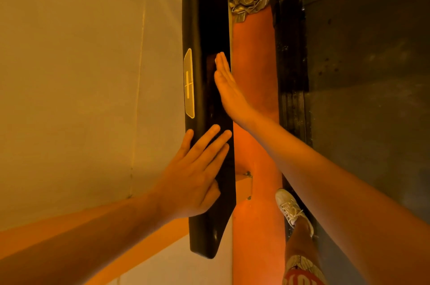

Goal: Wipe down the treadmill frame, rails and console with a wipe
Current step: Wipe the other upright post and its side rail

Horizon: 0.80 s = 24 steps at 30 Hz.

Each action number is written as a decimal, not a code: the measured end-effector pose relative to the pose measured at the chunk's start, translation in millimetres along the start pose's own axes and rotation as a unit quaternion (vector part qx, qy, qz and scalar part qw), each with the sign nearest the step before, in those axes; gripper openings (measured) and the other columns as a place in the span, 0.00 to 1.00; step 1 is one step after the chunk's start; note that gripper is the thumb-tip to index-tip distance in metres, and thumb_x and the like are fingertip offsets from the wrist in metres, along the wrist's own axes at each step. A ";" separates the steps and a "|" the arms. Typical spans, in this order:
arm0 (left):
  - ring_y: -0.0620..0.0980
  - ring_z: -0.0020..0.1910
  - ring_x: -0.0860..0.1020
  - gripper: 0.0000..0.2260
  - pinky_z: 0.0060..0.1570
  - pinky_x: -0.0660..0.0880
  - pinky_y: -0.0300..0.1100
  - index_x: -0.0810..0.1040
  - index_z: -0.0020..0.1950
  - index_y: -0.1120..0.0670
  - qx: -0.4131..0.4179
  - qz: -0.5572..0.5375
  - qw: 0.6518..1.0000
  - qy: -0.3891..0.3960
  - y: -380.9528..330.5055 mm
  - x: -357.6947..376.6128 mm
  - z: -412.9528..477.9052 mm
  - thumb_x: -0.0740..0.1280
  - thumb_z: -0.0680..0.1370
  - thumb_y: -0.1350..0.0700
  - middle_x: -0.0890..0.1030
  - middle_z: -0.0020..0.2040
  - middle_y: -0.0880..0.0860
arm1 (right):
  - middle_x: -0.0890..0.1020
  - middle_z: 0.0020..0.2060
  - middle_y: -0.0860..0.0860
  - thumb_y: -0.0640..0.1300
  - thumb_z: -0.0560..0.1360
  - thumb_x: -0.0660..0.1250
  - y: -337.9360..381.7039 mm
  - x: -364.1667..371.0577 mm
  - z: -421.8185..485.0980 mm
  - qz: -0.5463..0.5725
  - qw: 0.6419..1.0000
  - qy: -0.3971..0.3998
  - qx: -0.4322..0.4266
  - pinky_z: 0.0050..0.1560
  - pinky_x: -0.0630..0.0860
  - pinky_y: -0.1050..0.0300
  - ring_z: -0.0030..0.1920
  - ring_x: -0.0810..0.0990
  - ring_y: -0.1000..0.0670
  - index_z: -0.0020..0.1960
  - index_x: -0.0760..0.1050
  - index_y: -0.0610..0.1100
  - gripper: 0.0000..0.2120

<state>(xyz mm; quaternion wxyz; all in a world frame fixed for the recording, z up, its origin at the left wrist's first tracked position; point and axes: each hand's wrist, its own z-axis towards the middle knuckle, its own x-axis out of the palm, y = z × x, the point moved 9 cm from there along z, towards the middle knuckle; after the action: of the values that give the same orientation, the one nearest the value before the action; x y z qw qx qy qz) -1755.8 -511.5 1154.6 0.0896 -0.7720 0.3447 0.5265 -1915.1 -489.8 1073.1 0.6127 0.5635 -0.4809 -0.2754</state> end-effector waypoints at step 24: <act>0.60 0.80 0.56 0.27 0.77 0.44 0.61 0.75 0.72 0.60 -0.009 -0.033 0.999 -0.029 -3.3 -4.1 2.7 0.58 0.76 0.49 0.66 0.78 0.58 | 0.41 0.83 0.53 0.51 0.88 0.45 30.2 10.8 -6.0 0.037 0.999 -0.016 -0.027 0.82 0.42 0.50 0.82 0.39 0.55 0.83 0.40 0.48 0.27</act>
<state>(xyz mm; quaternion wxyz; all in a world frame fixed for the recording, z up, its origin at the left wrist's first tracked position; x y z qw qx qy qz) -1756.6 -505.9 1156.2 0.1093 -0.7682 0.3117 0.5484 -1911.8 -490.3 1105.5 0.6292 0.5244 -0.5036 -0.2748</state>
